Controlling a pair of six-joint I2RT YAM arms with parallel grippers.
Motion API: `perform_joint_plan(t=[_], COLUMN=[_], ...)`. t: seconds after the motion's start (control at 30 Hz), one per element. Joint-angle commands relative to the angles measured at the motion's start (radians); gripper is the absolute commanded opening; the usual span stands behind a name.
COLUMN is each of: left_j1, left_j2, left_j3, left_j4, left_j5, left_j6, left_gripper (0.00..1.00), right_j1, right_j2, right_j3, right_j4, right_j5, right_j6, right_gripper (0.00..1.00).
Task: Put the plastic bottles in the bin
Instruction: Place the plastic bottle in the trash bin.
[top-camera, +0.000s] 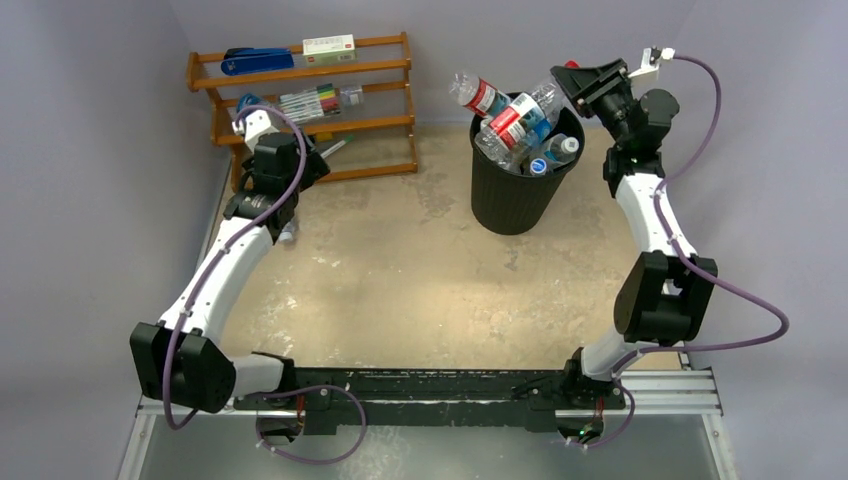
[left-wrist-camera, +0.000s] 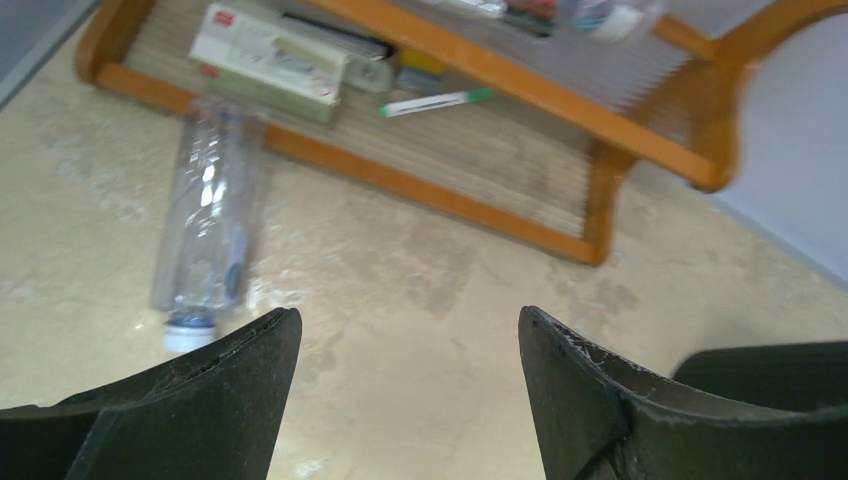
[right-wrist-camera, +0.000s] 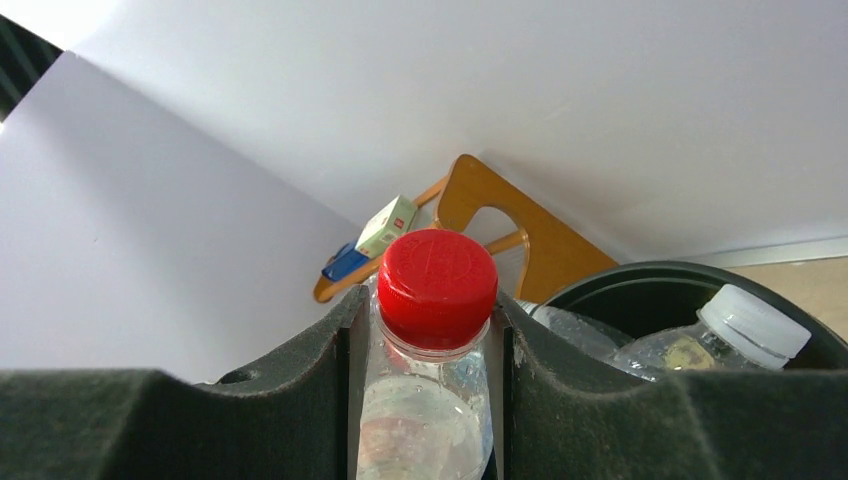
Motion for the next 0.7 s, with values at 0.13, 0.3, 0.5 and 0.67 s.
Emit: perform_joint_plan(t=[0.13, 0.3, 0.5, 0.67], left_j1=[0.074, 0.079, 0.082, 0.083], left_j2=[0.059, 0.077, 0.08, 0.087], left_j3=[-0.12, -0.127, -0.115, -0.116], left_j4=[0.104, 0.126, 0.129, 0.13], left_j5=[-0.063, -0.042, -0.037, -0.032], left_j6=[0.0, -0.004, -0.004, -0.007], left_gripper=[0.79, 0.79, 0.79, 0.79], right_j1=[0.001, 0.001, 0.001, 0.002], right_j2=[0.011, 0.046, 0.067, 0.081], right_j3=[0.01, 0.048, 0.06, 0.063], right_j4=[0.134, 0.093, 0.068, 0.067], right_j5=[0.138, 0.161, 0.156, 0.14], right_j6=[-0.003, -0.05, -0.082, -0.092], right_gripper=[0.31, 0.37, 0.46, 0.59])
